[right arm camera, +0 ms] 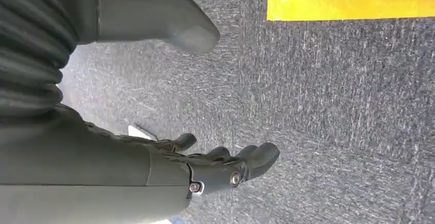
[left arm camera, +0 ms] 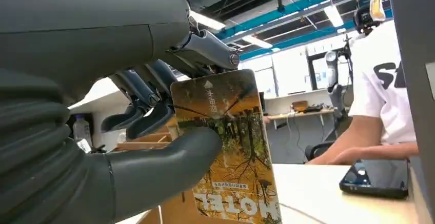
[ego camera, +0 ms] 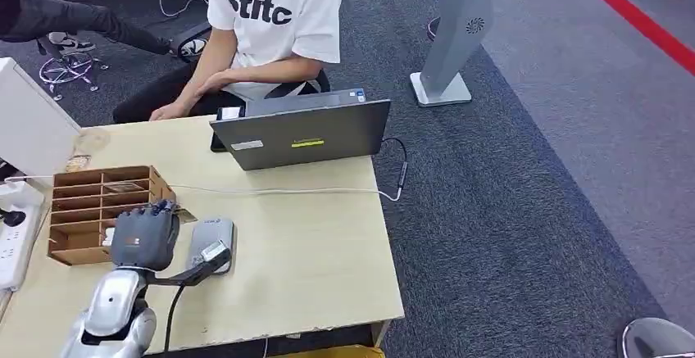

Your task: Pass the card to the sensor for recognition and then transmit it.

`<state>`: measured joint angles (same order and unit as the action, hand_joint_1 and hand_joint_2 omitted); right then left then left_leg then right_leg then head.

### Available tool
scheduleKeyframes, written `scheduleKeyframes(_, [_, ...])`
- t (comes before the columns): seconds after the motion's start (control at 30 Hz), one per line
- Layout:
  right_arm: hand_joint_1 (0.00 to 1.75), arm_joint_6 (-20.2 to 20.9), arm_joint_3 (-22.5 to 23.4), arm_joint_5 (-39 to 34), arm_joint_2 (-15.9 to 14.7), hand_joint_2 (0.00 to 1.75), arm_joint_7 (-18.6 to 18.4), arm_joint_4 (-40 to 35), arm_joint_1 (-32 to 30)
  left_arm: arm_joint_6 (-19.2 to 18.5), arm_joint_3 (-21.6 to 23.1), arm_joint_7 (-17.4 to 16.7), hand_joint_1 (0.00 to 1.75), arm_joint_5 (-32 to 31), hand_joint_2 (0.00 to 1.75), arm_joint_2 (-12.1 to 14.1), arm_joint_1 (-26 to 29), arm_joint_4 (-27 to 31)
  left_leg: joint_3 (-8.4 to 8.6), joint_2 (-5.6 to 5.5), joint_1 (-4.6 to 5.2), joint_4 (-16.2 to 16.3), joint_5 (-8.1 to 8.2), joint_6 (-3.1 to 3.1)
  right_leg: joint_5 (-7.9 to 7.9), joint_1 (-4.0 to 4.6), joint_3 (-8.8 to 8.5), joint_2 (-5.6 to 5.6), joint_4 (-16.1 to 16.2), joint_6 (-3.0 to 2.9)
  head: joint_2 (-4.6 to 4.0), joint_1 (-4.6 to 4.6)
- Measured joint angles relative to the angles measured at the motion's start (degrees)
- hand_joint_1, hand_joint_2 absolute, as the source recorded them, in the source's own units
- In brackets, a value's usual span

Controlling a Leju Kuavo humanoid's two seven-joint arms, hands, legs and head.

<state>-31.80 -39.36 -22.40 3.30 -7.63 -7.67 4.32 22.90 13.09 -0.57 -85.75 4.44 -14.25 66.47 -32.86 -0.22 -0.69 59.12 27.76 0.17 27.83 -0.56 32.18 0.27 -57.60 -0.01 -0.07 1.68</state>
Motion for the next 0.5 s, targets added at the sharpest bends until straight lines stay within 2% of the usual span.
scheduleKeyframes(0.5, [0.00, -0.02, -0.20, -0.02, 0.00, 1.75, -0.26, 0.00, 0.01, 2.76, 2.05, 0.79, 1.75, -0.81, 1.75, -1.11, 1.05, -2.52, -0.02, -0.01, -0.01, 0.00, 0.00, 0.00, 0.00, 0.00, 0.01, -0.01, 0.00, 0.00, 0.00, 0.02])
